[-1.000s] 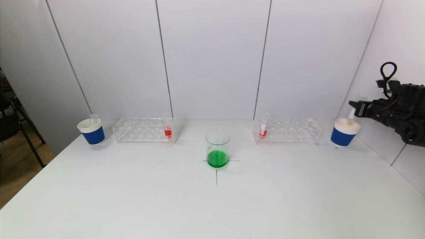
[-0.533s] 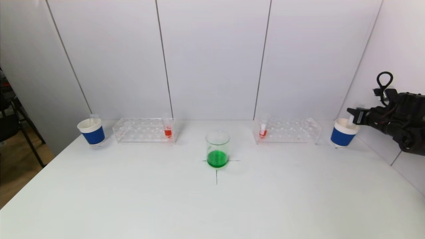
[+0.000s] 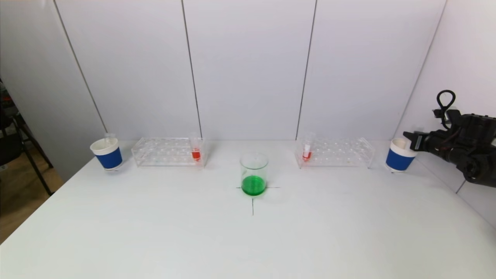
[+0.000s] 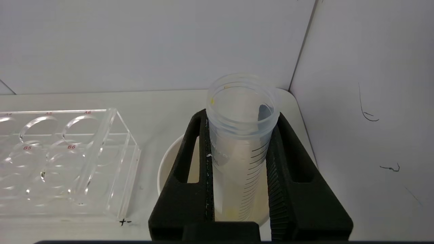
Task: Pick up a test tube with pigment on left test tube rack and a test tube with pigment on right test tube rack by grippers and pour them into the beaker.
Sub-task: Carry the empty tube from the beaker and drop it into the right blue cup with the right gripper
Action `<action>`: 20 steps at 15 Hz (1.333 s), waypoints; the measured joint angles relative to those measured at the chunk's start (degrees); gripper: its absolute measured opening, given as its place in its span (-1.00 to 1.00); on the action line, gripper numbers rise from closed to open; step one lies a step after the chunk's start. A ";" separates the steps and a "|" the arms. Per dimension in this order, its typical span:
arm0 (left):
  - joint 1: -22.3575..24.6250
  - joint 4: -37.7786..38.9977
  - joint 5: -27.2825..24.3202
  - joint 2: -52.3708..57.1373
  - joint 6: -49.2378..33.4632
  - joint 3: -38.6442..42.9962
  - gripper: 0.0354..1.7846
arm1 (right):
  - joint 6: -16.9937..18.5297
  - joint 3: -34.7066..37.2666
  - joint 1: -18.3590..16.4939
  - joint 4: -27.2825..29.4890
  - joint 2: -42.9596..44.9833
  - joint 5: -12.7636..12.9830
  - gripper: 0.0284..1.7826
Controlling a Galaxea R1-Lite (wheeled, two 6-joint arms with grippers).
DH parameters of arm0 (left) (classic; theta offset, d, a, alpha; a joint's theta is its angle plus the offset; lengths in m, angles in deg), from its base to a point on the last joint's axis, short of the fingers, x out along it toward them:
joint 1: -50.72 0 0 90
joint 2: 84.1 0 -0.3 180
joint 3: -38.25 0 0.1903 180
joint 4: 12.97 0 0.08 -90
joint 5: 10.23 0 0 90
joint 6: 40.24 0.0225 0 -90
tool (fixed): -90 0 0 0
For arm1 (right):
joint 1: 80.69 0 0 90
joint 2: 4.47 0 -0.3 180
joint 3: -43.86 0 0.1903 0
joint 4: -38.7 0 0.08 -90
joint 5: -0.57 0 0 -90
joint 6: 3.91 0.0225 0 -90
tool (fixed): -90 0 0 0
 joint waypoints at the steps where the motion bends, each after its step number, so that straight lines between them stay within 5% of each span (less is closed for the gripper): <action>1: 0.00 0.00 0.00 0.00 0.00 0.00 0.98 | 0.00 -0.01 0.00 0.02 0.00 0.00 -0.46; 8: 0.00 0.02 0.00 0.00 0.00 0.00 0.98 | 0.04 0.05 0.04 0.02 -0.01 0.00 -0.46; 11: 0.00 0.02 -0.02 0.00 -0.02 0.00 0.98 | 0.02 0.07 0.00 0.05 0.10 -0.02 -0.30; 17: 0.00 0.02 0.00 0.00 -0.02 0.00 0.98 | 0.06 0.02 0.00 0.05 0.38 -0.05 0.65; 20: 0.00 0.02 0.00 0.00 -0.02 0.00 0.98 | 0.09 0.33 -0.05 0.05 0.60 -0.07 0.93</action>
